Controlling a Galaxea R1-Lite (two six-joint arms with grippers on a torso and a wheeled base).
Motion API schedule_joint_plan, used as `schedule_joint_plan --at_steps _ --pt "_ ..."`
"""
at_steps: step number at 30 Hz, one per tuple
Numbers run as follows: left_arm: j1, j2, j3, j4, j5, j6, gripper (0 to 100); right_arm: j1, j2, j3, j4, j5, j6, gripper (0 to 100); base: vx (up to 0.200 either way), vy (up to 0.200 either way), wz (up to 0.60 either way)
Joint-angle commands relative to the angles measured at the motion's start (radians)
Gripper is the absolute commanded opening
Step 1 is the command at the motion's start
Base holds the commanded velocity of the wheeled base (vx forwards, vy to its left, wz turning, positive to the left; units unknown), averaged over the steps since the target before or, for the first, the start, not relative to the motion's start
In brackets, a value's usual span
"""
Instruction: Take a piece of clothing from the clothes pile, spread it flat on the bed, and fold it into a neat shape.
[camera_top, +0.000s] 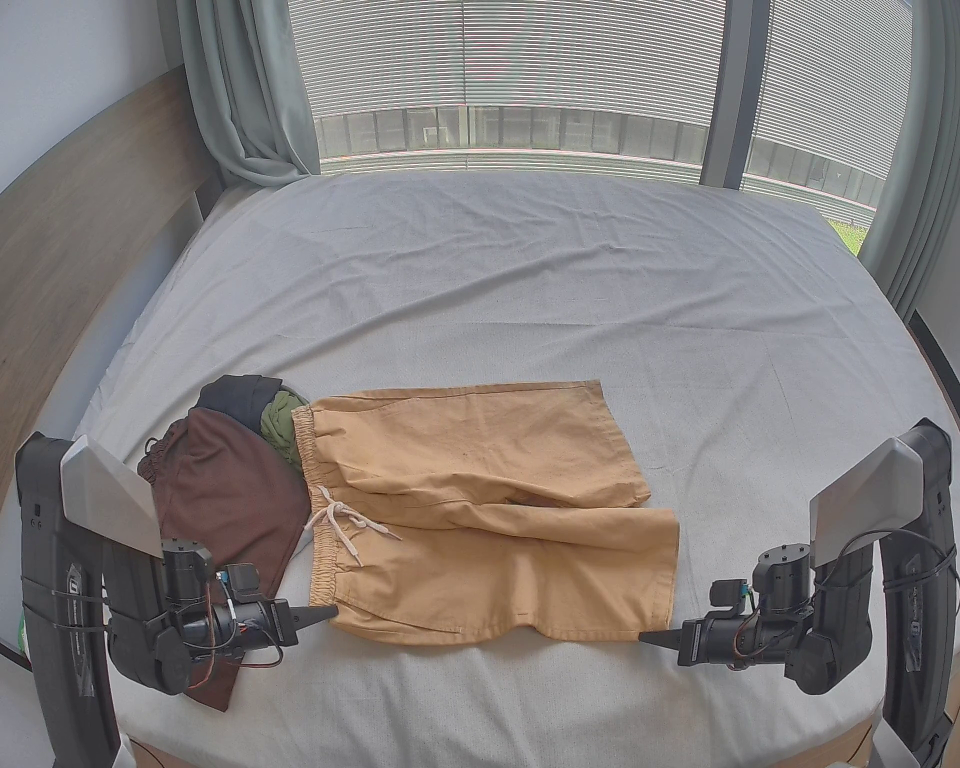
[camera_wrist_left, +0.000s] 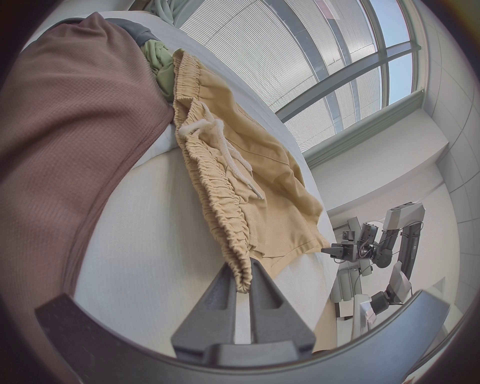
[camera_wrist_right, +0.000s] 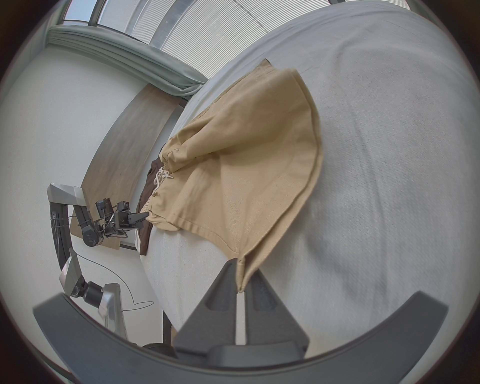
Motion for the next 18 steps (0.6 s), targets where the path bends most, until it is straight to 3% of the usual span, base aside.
schedule_joint_plan --at_steps 1,8,18 --pt "0.063 -0.089 0.094 0.000 -0.045 0.029 0 -0.034 -0.049 0.071 -0.001 0.006 -0.013 0 0.000 0.000 0.00" --pt "0.090 -0.138 0.203 0.000 -0.102 0.060 0 -0.020 -0.066 0.122 -0.001 0.006 -0.019 0 0.000 0.000 0.00" --pt "0.088 -0.109 0.205 0.000 -0.101 0.078 0 -0.023 -0.025 0.116 -0.001 0.001 -0.052 0 0.000 0.000 0.00"
